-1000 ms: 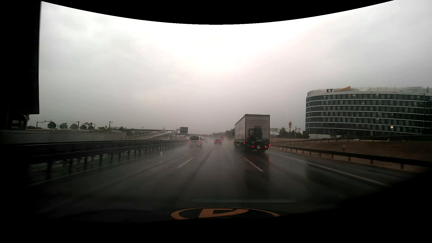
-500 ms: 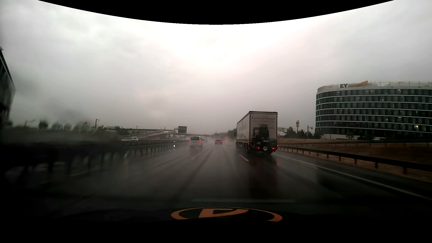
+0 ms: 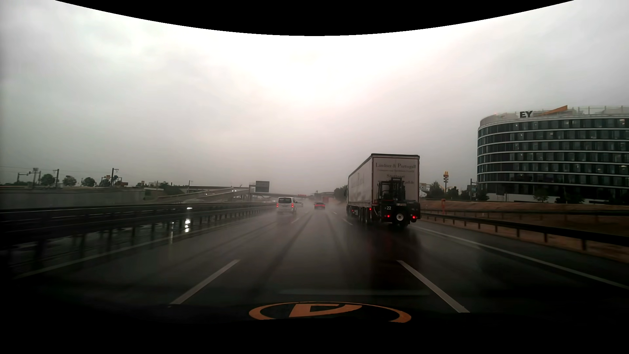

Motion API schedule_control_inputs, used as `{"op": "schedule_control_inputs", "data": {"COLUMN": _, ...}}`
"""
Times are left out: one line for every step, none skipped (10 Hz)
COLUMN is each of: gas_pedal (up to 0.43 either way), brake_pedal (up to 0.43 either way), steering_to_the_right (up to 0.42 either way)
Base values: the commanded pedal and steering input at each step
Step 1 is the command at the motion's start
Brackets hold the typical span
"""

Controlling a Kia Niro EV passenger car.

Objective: Follow the waypoints while adhering to traffic rules and regulations

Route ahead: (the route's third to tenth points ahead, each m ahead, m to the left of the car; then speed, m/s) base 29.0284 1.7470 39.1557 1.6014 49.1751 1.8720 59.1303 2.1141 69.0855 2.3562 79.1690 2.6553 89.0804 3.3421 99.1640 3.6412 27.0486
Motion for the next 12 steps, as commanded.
{"op": "schedule_control_inputs", "data": {"gas_pedal": 0.220, "brake_pedal": 0.000, "steering_to_the_right": -0.003}}
{"op": "schedule_control_inputs", "data": {"gas_pedal": 0.220, "brake_pedal": 0.000, "steering_to_the_right": -0.002}}
{"op": "schedule_control_inputs", "data": {"gas_pedal": 0.228, "brake_pedal": 0.000, "steering_to_the_right": -0.002}}
{"op": "schedule_control_inputs", "data": {"gas_pedal": 0.228, "brake_pedal": 0.000, "steering_to_the_right": -0.002}}
{"op": "schedule_control_inputs", "data": {"gas_pedal": 0.228, "brake_pedal": 0.000, "steering_to_the_right": -0.003}}
{"op": "schedule_control_inputs", "data": {"gas_pedal": 0.228, "brake_pedal": 0.000, "steering_to_the_right": -0.003}}
{"op": "schedule_control_inputs", "data": {"gas_pedal": 0.228, "brake_pedal": 0.000, "steering_to_the_right": -0.003}}
{"op": "schedule_control_inputs", "data": {"gas_pedal": 0.228, "brake_pedal": 0.000, "steering_to_the_right": -0.003}}
{"op": "schedule_control_inputs", "data": {"gas_pedal": 0.228, "brake_pedal": 0.000, "steering_to_the_right": -0.003}}
{"op": "schedule_control_inputs", "data": {"gas_pedal": 0.220, "brake_pedal": 0.000, "steering_to_the_right": -0.003}}
{"op": "schedule_control_inputs", "data": {"gas_pedal": 0.157, "brake_pedal": 0.000, "steering_to_the_right": -0.003}}
{"op": "schedule_control_inputs", "data": {"gas_pedal": 0.000, "brake_pedal": 0.000, "steering_to_the_right": -0.003}}
